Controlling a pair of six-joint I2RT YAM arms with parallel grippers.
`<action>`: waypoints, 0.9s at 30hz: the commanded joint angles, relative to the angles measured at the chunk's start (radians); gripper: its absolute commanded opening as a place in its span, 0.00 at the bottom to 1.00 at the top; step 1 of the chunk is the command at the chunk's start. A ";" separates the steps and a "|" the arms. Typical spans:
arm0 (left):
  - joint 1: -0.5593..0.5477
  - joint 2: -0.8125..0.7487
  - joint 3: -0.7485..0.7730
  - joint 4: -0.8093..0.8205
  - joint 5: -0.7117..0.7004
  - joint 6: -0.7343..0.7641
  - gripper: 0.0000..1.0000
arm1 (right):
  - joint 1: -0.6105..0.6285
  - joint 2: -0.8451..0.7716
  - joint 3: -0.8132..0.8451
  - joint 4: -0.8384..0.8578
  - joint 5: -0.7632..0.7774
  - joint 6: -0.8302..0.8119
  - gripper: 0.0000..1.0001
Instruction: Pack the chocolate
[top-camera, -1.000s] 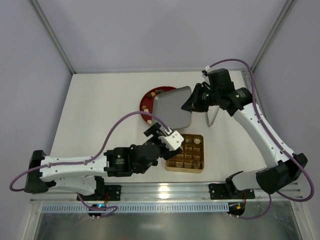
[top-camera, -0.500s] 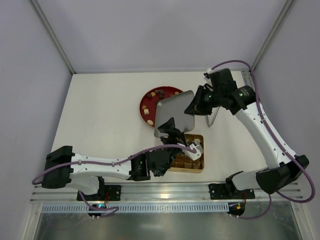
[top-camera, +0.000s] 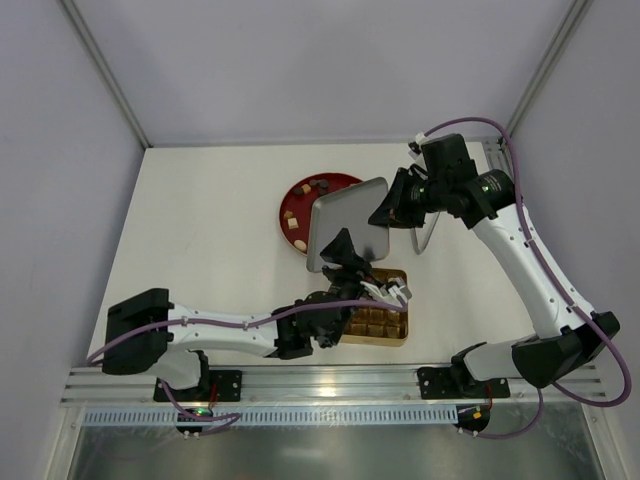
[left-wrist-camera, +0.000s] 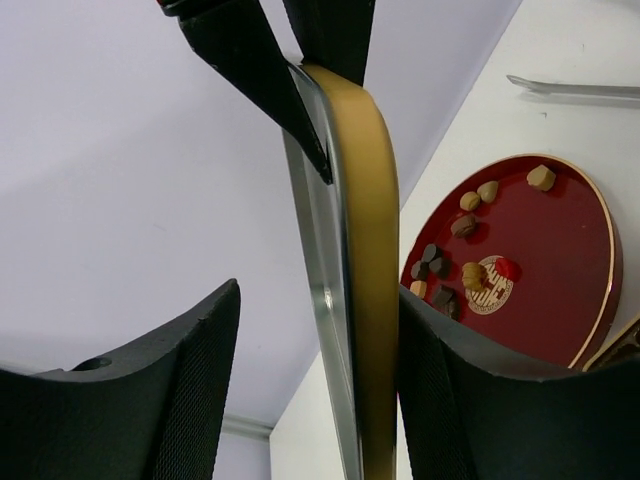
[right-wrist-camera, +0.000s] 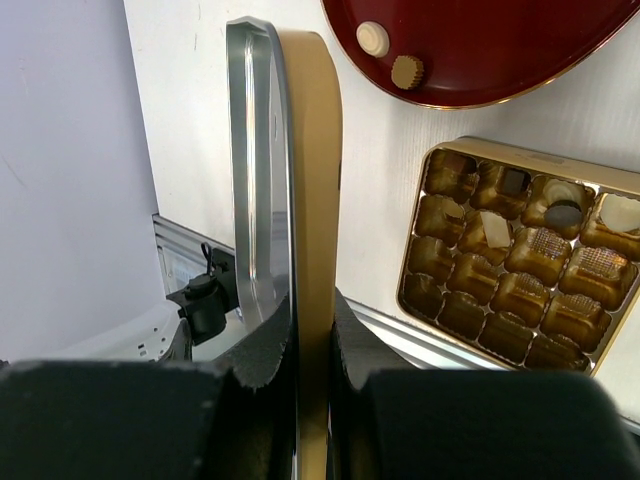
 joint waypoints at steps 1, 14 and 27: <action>0.015 0.030 0.014 0.145 -0.022 0.086 0.59 | -0.001 -0.026 0.025 0.006 -0.030 0.012 0.04; 0.023 0.102 0.057 0.359 -0.048 0.261 0.08 | 0.000 -0.061 -0.012 0.027 -0.029 0.021 0.07; 0.012 0.139 0.084 0.501 -0.039 0.373 0.00 | -0.001 -0.092 -0.042 0.067 -0.007 0.012 0.49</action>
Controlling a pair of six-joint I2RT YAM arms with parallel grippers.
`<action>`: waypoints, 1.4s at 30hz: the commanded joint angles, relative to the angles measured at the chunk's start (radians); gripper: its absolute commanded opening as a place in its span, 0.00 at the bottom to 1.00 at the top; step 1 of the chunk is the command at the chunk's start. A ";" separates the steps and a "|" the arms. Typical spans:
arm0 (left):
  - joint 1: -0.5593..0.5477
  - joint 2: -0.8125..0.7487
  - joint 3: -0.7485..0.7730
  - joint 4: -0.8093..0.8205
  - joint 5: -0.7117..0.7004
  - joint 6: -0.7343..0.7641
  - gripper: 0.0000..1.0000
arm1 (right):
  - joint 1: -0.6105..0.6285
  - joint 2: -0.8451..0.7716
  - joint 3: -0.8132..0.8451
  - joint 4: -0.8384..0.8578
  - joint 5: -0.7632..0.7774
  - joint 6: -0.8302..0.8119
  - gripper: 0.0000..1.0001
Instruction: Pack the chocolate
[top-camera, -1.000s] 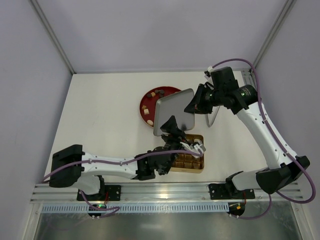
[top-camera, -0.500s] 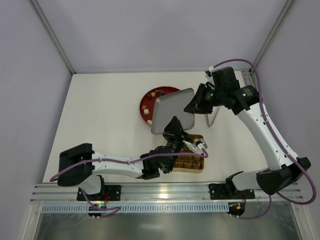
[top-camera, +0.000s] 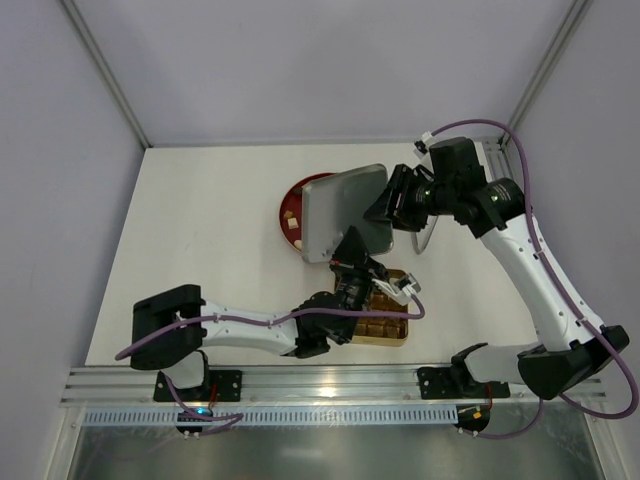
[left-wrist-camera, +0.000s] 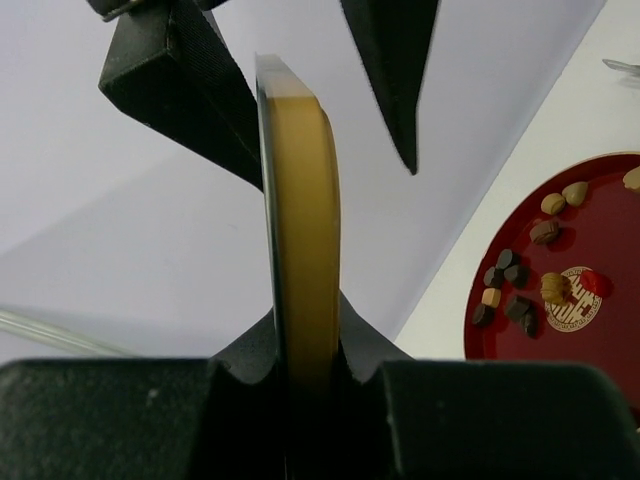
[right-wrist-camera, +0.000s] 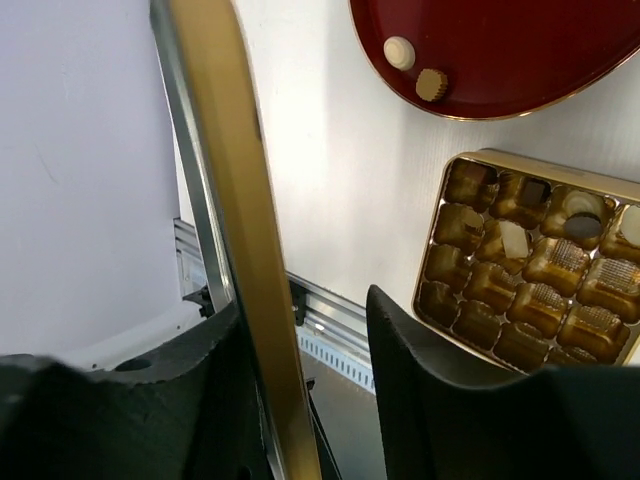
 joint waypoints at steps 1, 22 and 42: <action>-0.006 -0.017 0.051 0.161 0.007 0.031 0.00 | 0.001 -0.030 0.000 0.013 0.016 -0.009 0.52; 0.012 -0.215 0.350 -1.231 0.117 -1.170 0.00 | -0.249 -0.096 0.191 0.148 0.133 -0.125 0.98; 0.613 -0.469 0.051 -0.790 1.231 -2.763 0.00 | -0.276 -0.478 -0.591 0.305 0.308 -0.128 0.98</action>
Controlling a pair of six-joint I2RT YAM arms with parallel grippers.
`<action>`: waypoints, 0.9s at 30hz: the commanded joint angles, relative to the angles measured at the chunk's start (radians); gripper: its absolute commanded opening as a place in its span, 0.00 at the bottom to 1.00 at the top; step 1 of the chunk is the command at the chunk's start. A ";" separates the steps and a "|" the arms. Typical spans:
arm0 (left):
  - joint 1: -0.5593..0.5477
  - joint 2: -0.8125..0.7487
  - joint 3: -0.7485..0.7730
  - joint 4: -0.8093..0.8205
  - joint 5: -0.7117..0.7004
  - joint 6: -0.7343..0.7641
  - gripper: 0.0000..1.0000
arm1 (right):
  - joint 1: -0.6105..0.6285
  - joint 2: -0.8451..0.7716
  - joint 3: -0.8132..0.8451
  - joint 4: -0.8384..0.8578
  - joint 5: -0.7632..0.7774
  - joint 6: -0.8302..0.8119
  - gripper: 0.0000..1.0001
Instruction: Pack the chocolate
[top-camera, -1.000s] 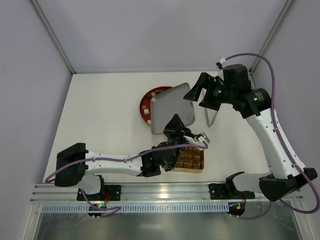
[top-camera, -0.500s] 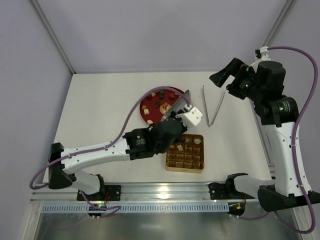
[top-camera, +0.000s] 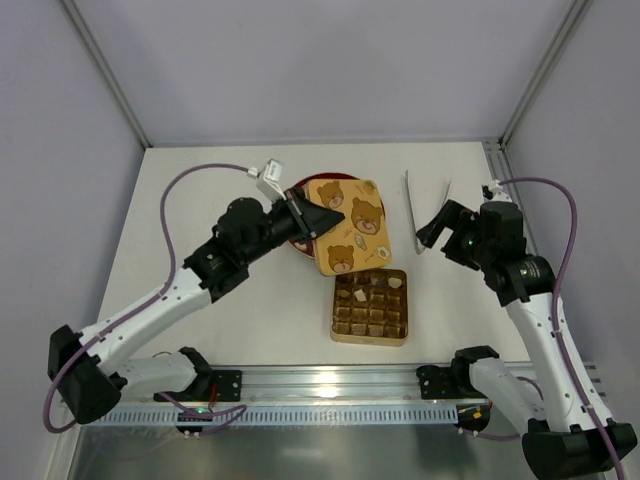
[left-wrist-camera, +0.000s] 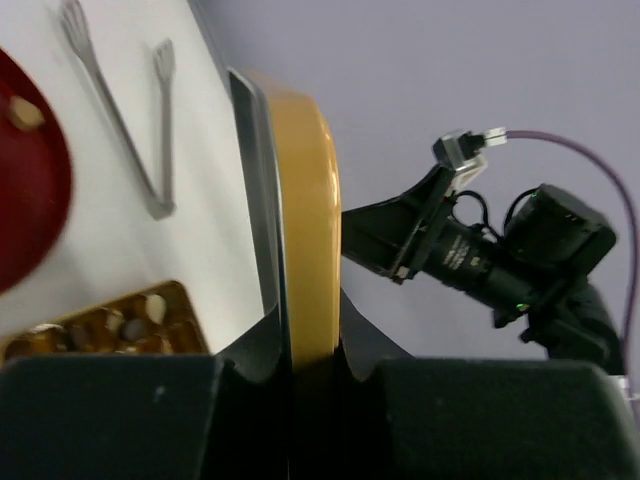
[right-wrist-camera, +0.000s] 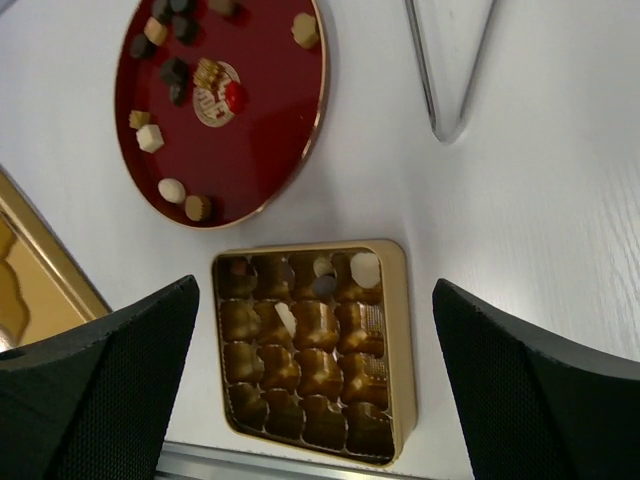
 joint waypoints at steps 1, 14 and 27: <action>0.013 0.035 -0.170 0.449 0.211 -0.434 0.00 | 0.001 -0.059 -0.093 0.074 0.019 0.022 0.98; 0.003 0.110 -0.408 0.746 0.272 -0.532 0.01 | 0.003 -0.143 -0.269 0.121 0.011 0.052 0.96; -0.002 0.228 -0.514 0.891 0.347 -0.473 0.02 | 0.003 -0.156 -0.335 0.161 0.020 0.075 0.94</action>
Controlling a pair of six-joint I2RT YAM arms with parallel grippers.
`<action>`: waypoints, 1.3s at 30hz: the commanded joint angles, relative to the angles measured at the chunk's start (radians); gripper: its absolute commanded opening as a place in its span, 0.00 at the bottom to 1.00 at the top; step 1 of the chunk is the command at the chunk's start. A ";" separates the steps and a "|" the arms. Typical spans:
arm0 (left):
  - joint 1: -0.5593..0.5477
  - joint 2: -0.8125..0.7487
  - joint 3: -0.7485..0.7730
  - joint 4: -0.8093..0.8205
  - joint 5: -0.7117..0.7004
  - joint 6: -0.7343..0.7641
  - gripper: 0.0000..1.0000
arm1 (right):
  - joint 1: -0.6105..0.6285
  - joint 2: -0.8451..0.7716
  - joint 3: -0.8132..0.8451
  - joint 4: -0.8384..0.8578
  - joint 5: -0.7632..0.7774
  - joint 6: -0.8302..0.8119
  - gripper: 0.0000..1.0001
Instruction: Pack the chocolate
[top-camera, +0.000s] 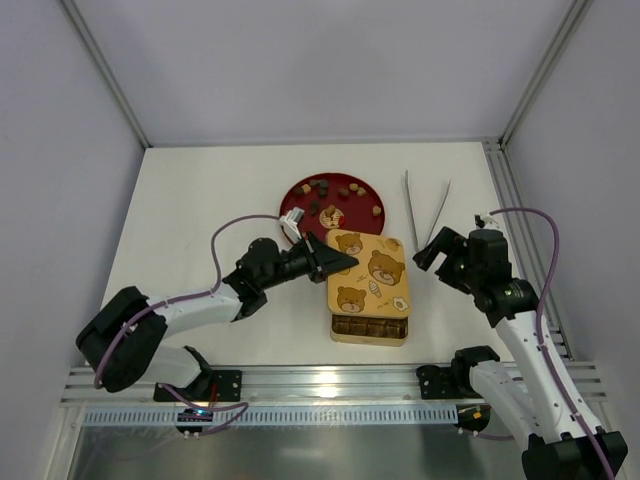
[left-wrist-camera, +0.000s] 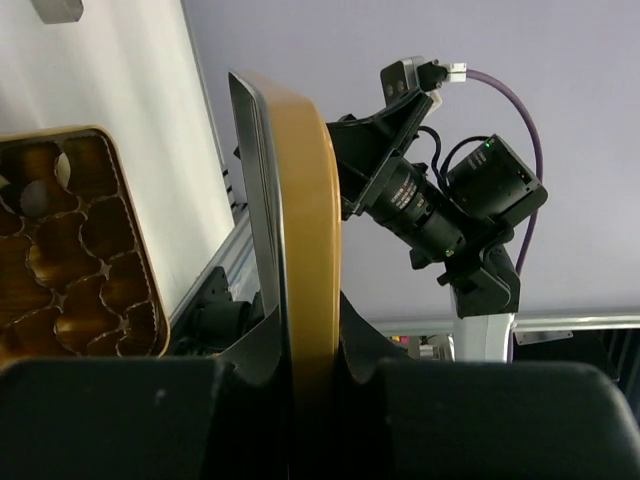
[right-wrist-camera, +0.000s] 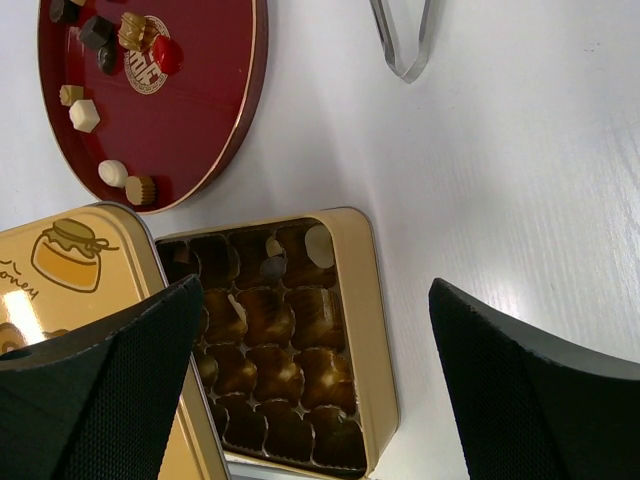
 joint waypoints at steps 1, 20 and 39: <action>-0.004 0.022 -0.011 0.124 0.048 0.029 0.03 | 0.004 -0.016 -0.013 0.055 0.012 0.015 0.93; -0.001 0.211 -0.072 0.275 0.093 0.118 0.04 | 0.059 -0.031 -0.111 0.121 -0.002 0.068 0.90; 0.024 0.315 -0.155 0.359 0.084 0.103 0.31 | 0.125 -0.026 -0.177 0.178 0.027 0.107 0.89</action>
